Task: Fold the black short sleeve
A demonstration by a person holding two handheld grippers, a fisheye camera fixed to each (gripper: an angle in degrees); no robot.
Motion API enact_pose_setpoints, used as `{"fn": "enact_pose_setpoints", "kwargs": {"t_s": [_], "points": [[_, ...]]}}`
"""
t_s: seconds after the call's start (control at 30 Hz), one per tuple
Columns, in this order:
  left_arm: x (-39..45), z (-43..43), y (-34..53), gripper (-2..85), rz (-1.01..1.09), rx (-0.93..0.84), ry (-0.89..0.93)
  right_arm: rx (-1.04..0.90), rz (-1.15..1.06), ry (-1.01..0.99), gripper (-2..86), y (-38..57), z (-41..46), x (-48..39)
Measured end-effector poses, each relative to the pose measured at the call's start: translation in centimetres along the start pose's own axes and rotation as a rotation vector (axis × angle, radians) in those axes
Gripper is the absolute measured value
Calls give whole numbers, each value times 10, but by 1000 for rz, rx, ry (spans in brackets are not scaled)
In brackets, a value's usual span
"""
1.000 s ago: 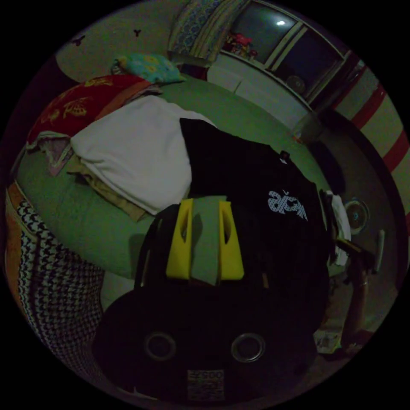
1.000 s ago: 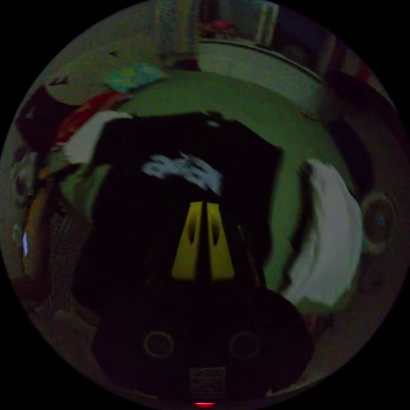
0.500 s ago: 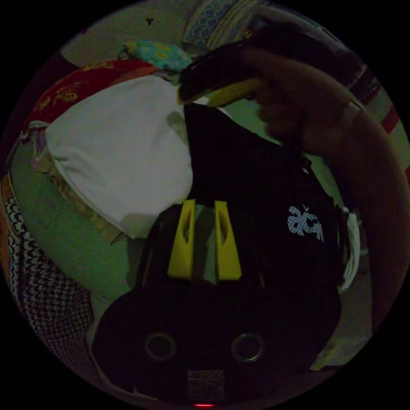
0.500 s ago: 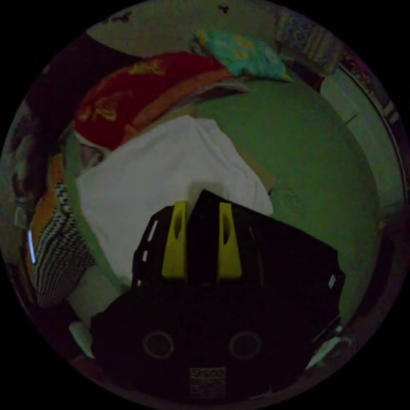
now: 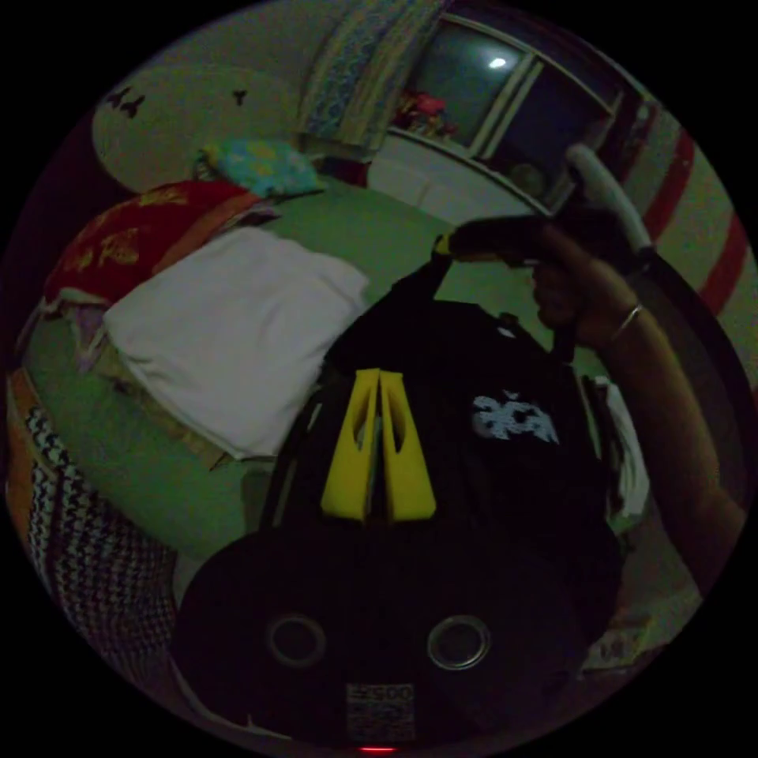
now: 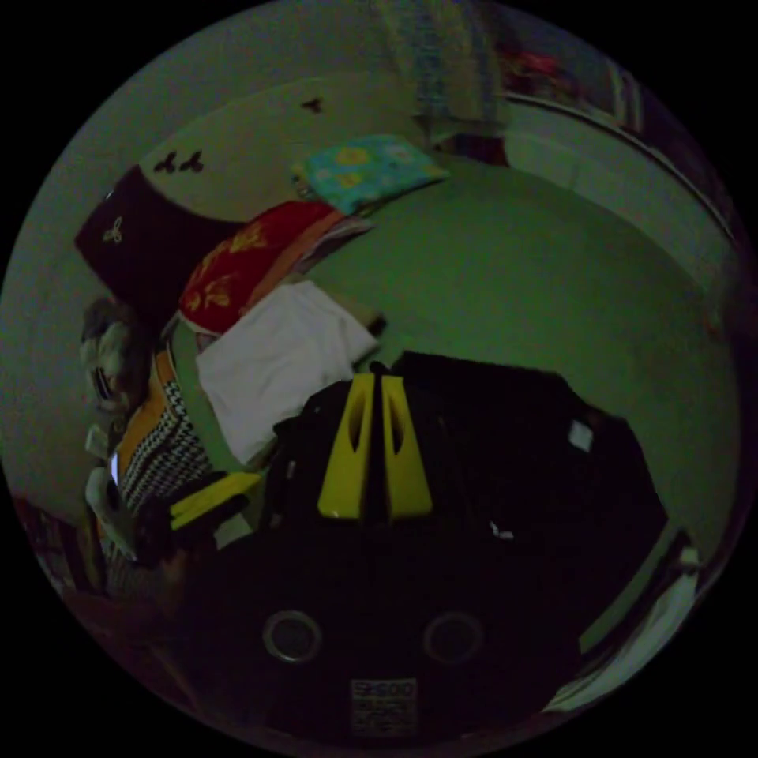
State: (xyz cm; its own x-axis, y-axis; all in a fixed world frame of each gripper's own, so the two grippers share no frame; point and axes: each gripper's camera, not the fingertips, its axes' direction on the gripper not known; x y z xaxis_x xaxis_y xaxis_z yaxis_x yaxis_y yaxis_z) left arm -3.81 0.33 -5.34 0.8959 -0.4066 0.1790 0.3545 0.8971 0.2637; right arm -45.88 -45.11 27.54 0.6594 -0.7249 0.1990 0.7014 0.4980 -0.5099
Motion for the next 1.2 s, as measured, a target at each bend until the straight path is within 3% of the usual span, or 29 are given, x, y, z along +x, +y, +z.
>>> {"fn": "enact_pose_setpoints", "kwargs": {"t_s": [0.17, 0.23, 0.47, 0.6, 0.8, 0.97, 1.1, 1.2], "points": [[24, 5, -1, 29, 82, -22, 58, -186, 221, 144, 44, 36, 18, 102], [25, 17, -6, 58, 74, -57, 43, -187, 261, 111, 59, 46, 17, 119], [29, 73, -34, 76, 79, -169, -29, -58, 17, -103, 73, 64, 8, 98], [36, 101, -51, 74, 61, -188, -57, -28, -46, -99, 76, 55, 23, 86], [54, 103, -53, 71, 106, -216, -109, -233, -212, -127, 62, 61, 36, 82], [50, 87, -59, 69, 75, -186, -115, -484, -402, -93, 60, 139, 0, 97], [57, 88, -81, 80, 111, -189, -124, -365, -311, -99, 71, 178, -58, 129], [64, 98, -108, 93, 149, -177, -131, -207, -219, 28, 87, 199, -109, 167]]}}
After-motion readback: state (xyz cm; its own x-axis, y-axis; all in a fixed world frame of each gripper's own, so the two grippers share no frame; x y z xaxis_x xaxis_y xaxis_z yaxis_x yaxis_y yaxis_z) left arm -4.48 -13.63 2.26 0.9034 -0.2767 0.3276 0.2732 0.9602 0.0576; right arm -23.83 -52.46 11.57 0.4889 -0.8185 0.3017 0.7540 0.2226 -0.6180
